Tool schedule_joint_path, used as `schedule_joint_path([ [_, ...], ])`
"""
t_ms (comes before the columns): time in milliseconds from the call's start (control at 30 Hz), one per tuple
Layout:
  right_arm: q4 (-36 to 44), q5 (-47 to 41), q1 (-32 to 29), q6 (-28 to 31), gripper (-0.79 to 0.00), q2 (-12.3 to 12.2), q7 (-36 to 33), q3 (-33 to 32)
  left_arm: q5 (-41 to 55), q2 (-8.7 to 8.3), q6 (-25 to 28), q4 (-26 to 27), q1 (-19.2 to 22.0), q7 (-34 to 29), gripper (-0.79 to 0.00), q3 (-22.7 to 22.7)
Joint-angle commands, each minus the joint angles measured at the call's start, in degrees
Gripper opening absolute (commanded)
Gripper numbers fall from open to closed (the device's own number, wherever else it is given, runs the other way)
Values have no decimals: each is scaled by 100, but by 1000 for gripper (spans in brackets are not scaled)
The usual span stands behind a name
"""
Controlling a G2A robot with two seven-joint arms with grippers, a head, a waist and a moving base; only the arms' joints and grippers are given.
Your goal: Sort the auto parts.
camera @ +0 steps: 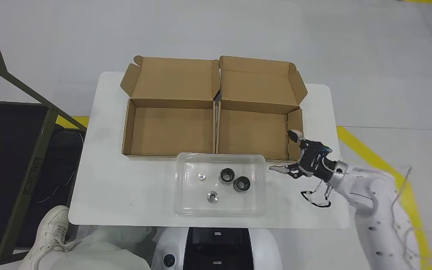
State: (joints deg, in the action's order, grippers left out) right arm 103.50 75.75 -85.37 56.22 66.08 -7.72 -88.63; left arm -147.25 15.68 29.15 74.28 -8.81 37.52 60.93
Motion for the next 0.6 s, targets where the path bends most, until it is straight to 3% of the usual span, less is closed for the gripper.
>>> schedule_joint_path([
  [0, -68, -56, 127, 12, 0, -3, -203, 150, 0, 0, 0, 0, 0, 0, 0, 0],
  [567, 52, 36, 795, 178, 0, -65, -1640, 1500, 0, 0, 0, 0, 0, 0, 0, 0],
])
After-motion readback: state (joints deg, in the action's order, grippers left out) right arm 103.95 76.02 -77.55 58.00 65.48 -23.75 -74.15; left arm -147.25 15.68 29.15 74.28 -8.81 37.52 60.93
